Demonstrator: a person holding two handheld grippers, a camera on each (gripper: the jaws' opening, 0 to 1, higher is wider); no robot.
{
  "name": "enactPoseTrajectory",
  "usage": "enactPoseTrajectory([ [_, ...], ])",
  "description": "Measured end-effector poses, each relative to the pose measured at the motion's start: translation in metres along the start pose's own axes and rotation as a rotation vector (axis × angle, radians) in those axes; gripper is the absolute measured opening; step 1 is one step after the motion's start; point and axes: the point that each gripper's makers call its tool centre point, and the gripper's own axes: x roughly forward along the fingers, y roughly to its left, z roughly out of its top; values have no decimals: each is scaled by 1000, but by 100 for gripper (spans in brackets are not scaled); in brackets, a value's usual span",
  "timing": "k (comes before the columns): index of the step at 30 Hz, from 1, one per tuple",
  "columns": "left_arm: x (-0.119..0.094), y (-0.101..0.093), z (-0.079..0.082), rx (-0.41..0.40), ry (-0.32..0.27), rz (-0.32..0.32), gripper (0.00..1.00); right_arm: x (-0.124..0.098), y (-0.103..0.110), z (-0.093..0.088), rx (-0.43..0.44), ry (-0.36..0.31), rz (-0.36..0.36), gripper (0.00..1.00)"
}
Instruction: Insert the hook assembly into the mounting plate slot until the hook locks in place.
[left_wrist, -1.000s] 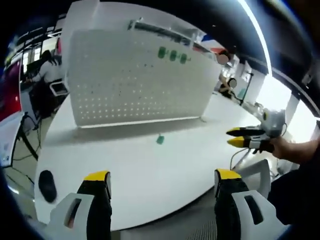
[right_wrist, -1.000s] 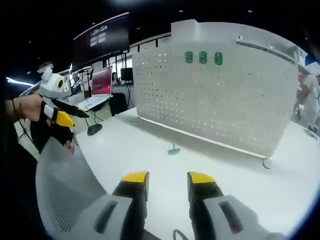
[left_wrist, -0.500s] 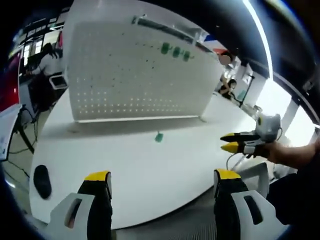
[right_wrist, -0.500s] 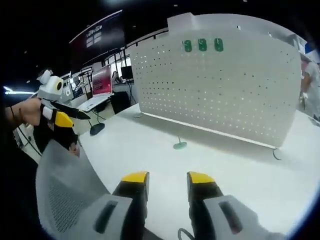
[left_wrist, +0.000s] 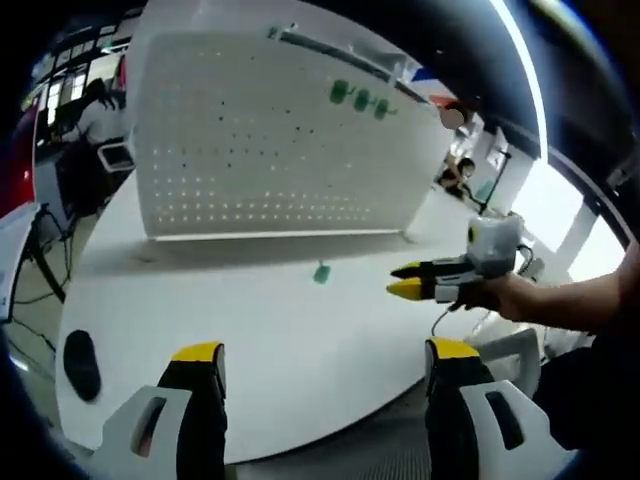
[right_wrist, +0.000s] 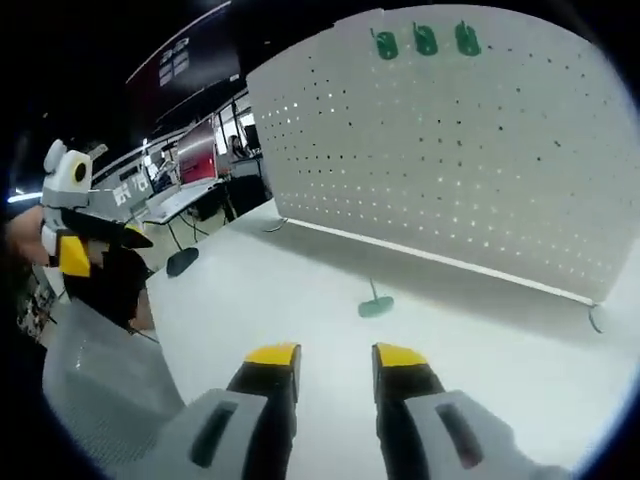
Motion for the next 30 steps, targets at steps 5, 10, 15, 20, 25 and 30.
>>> enactPoseTrajectory([
  [5, 3, 4, 4, -8, -1, 0, 83, 30, -7, 20, 49, -18, 10, 26],
  [10, 7, 11, 4, -11, 10, 0, 83, 59, -17, 28, 73, 3, -2, 24],
  [15, 9, 15, 5, -22, 15, 0, 83, 84, -21, 23, 71, 51, -5, 24],
  [20, 12, 22, 4, -31, 22, 0, 82, 100, -26, 18, 92, 80, -15, 23],
  [25, 14, 28, 5, -44, 23, 5, 82, 109, -35, 15, 115, 99, -38, 22],
  [30, 16, 29, 3, -48, 27, 0, 82, 116, -39, 17, 212, 106, -34, 19],
])
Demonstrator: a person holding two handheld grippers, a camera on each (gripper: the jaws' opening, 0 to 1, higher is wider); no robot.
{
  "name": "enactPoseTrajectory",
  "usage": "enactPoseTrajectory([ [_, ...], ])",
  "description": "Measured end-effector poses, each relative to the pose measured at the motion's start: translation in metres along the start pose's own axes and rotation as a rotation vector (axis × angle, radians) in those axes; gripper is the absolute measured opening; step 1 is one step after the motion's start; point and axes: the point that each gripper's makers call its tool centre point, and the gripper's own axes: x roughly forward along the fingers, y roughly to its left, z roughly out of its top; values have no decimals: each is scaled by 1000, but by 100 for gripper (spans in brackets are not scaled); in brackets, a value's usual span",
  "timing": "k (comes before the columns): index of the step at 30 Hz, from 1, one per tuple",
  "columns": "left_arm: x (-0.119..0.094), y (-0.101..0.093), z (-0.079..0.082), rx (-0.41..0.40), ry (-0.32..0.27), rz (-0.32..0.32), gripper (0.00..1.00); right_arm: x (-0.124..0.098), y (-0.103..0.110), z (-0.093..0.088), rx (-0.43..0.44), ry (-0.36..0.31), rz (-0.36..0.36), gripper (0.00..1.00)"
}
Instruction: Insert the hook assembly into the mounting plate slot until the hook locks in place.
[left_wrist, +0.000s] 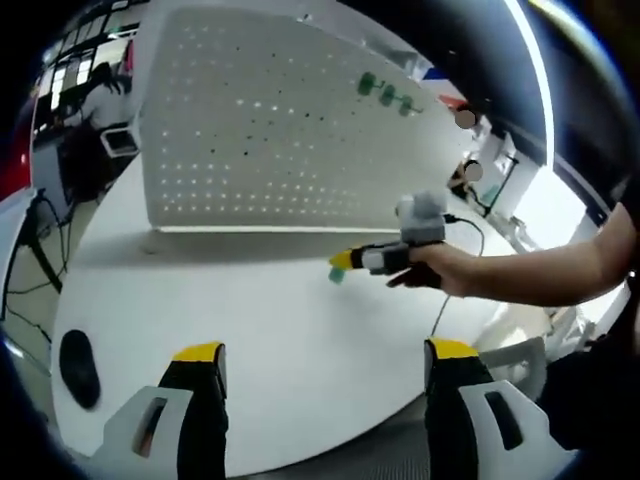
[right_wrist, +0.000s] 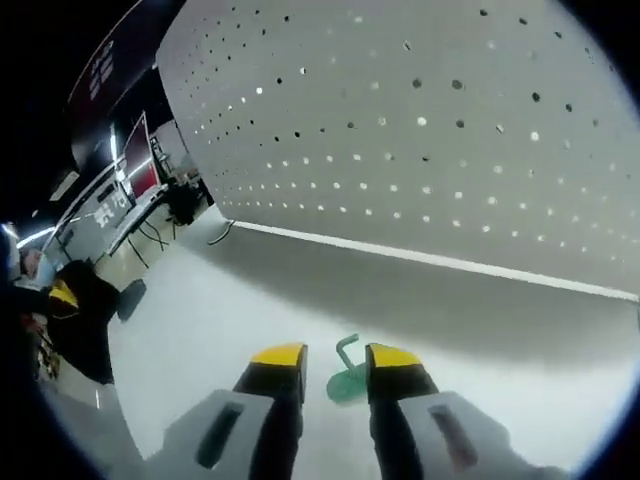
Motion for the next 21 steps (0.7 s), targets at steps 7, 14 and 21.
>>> enactPoseTrajectory([
  [7, 2, 1, -3, -10, 6, -2, 82, 10, -1, 1, 75, 52, -8, 15],
  [14, 2, 2, -5, -18, 7, 0, 81, 12, -1, 3, 93, 70, -14, 4],
  [21, 3, 1, -5, -15, 7, -3, 81, 6, -1, 6, 112, 44, -6, 0],
])
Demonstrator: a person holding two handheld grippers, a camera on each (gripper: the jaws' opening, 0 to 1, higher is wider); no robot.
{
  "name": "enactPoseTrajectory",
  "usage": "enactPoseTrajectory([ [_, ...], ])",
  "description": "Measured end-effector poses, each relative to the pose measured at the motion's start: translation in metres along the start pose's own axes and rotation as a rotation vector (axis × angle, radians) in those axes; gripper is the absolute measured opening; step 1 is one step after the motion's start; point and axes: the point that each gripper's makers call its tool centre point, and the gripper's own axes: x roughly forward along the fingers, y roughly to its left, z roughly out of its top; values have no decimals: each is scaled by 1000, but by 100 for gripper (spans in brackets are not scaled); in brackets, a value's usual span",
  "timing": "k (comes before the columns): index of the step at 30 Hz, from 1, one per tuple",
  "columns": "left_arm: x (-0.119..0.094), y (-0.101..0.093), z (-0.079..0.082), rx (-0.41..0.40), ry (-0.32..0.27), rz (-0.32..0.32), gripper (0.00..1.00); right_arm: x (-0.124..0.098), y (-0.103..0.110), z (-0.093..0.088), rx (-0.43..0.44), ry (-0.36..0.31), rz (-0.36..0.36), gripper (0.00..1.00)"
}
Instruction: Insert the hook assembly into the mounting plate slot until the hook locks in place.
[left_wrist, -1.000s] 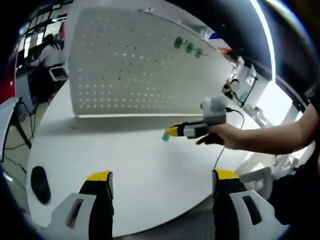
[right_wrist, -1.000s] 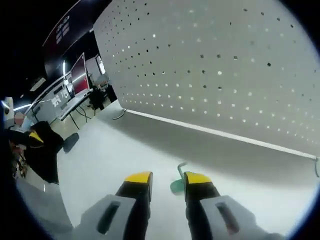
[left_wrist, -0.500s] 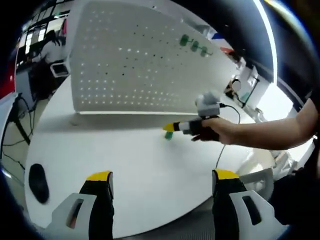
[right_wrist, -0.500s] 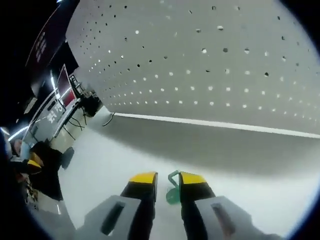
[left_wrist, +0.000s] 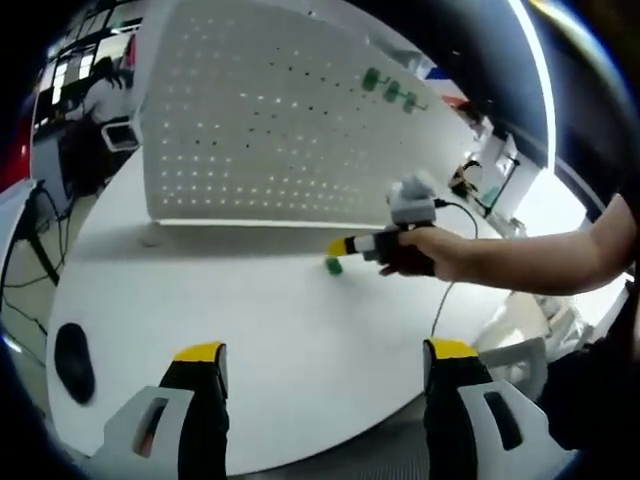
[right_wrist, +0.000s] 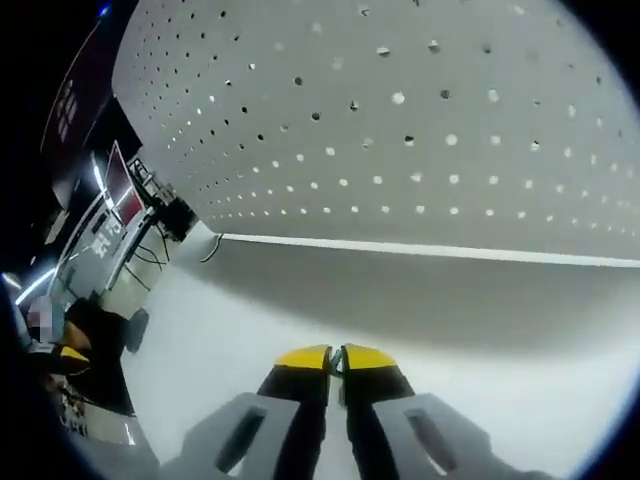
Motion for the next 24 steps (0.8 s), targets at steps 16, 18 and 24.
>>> enactPoseTrajectory([
  [16, -1, -12, 13, 28, -32, -14, 81, -42, 6, 35, -48, -167, -4, 0],
  [18, -3, -13, 16, 34, -40, -13, 82, -49, 9, 41, -55, -185, -4, 0],
  [24, -9, -17, 26, 53, -66, -11, 81, -74, 25, 56, -52, -249, 27, 0],
])
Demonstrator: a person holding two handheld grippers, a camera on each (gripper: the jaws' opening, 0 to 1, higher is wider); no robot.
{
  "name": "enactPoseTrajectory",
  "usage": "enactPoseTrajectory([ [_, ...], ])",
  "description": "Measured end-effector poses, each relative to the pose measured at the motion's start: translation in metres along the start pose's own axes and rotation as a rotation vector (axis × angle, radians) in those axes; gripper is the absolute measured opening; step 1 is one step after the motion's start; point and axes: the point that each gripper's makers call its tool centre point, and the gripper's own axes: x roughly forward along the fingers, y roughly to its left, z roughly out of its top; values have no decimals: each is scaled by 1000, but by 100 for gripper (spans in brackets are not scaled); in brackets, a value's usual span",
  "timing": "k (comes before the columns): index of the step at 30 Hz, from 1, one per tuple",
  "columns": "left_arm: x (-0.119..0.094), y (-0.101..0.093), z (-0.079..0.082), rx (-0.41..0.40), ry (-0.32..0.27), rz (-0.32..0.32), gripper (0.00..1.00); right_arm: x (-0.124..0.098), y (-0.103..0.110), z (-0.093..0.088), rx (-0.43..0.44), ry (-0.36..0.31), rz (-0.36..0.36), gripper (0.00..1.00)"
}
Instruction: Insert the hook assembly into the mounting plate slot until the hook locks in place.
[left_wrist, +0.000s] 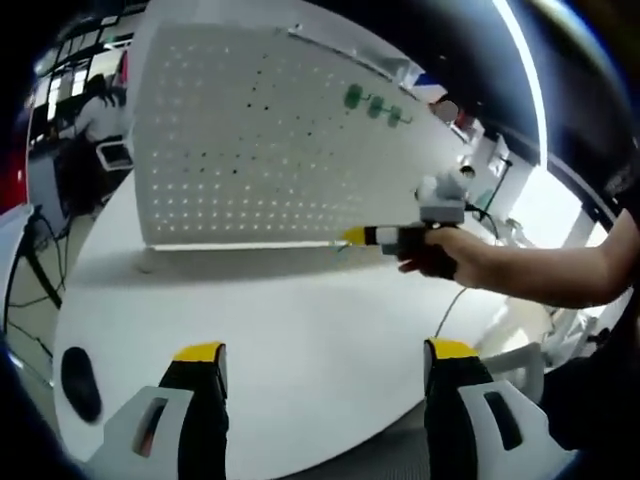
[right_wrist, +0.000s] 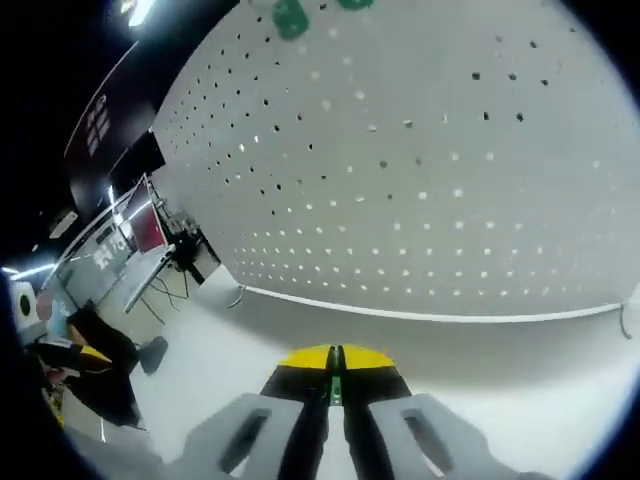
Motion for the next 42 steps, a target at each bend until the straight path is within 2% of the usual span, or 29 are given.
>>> enactPoseTrajectory([
  [4, -2, -3, 8, -2, -21, 4, 81, -15, 18, 15, -11, -50, 34, 0],
  [7, -2, -6, 13, 30, -23, 15, 83, -30, 40, 27, -32, -91, 67, 0],
  [11, -1, -11, 18, 24, -41, 5, 82, -50, 61, 33, -21, -124, 103, 0],
  [19, 4, -24, 29, 27, -66, -12, 80, -95, 107, 32, -1, -189, 187, 0],
  [22, 5, -35, 39, 30, -96, -42, 81, -109, 124, 32, 14, -219, 222, 0],
  [24, 7, -39, 40, 36, -95, -45, 80, -117, 135, 33, 20, -240, 246, 0],
  [28, 7, -47, 43, 45, -90, -64, 73, -127, 151, 33, 21, -259, 272, 0],
  [30, 6, -51, 45, 22, -97, -82, 69, -131, 159, 33, 25, -268, 288, 0],
  [32, 5, -54, 46, 4, -101, -99, 61, -132, 166, 31, 20, -266, 302, 0],
  [34, 3, -55, 47, -21, -123, -107, 56, -133, 173, 31, -20, -272, 318, 0],
  [36, 1, -56, 47, -46, -130, -117, 53, -133, 177, 29, -16, -260, 333, 0],
  [40, -3, -58, 47, -72, -140, -129, 42, -137, 186, 30, -44, -271, 351, 0],
  [42, -4, -57, 46, -71, -148, -113, 41, -138, 188, 31, -44, -278, 358, 0],
])
